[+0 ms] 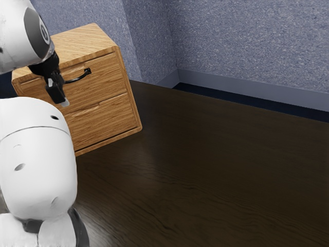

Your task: Pull the drawer handle with one arm to open the drawer

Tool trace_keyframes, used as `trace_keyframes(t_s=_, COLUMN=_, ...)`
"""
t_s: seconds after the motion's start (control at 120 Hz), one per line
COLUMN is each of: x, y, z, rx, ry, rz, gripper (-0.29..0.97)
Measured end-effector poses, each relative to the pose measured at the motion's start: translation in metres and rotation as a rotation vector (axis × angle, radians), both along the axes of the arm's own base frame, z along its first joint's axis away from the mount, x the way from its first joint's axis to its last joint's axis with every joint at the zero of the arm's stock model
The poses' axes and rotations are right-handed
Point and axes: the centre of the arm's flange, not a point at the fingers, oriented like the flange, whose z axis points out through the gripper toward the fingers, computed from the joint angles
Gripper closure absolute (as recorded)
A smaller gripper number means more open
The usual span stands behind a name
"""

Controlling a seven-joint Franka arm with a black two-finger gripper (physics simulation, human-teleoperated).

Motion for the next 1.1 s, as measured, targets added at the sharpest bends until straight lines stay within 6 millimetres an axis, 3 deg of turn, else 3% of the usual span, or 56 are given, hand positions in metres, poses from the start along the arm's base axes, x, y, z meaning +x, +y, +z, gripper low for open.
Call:
trace_keyframes(t_s=0.067, x=0.010, y=0.004, z=-0.006, rx=0.006, ry=-0.022, rz=-0.005, gripper=0.04)
trace_keyframes(t_s=0.267, x=0.021, y=0.007, z=0.006, rx=0.091, ry=-0.068, rz=-0.003, gripper=0.04)
trace_keyframes(t_s=0.45, x=0.042, y=0.027, z=-0.014, rx=0.153, ry=-0.091, rz=-0.002, gripper=0.04)
trace_keyframes(t_s=0.608, x=0.044, y=0.031, z=-0.011, rx=0.196, ry=-0.116, rz=0.000, gripper=0.05)
trace_keyframes(t_s=0.767, x=0.049, y=0.022, z=-0.015, rx=0.182, ry=-0.127, rz=-0.019, gripper=0.06)
trace_keyframes(t_s=1.1, x=0.036, y=0.030, z=-0.025, rx=0.112, ry=-0.118, rz=0.008, gripper=0.10)
